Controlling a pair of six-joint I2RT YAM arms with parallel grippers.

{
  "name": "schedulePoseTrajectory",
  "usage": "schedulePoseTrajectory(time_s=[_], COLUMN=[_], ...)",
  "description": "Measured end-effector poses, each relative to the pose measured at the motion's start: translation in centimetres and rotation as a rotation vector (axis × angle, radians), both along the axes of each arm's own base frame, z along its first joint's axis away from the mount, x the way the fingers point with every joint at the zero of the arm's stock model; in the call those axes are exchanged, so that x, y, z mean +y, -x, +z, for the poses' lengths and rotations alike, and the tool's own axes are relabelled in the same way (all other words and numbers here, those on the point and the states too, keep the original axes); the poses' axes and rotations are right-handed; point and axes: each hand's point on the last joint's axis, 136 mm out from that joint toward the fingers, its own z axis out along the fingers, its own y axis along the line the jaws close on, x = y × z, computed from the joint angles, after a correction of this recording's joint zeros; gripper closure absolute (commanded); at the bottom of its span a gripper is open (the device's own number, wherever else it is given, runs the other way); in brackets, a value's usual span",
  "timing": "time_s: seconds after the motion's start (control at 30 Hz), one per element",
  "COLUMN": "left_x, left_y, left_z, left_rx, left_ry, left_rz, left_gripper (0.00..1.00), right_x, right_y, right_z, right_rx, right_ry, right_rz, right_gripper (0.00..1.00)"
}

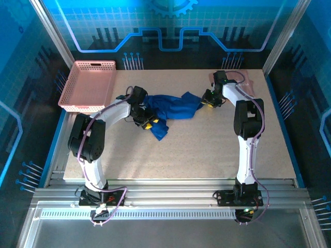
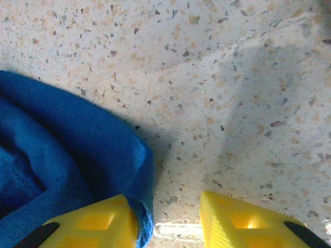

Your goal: Fold and stack the t-shirts

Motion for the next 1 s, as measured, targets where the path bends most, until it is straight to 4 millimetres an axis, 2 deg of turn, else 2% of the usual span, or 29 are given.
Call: schedulePoseTrajectory(time_s=[0.77, 0.93, 1.0], left_x=[0.6, 0.39, 0.21], left_y=[0.17, 0.04, -0.1], left_z=[-0.84, -0.84, -0.89], left_rx=[0.007, -0.003, -0.01], left_ry=[-0.053, -0.049, -0.047], left_rz=[-0.025, -0.031, -0.034], left_gripper=[0.6, 0.64, 0.7], right_x=[-0.01, -0.01, -0.01], right_y=[0.06, 0.06, 0.06], right_z=[-0.4, -0.4, -0.4], right_rx=[0.012, 0.012, 0.013], right_ry=[-0.005, -0.005, -0.005], right_rz=[-0.017, -0.017, -0.017], right_gripper=[0.63, 0.63, 0.64])
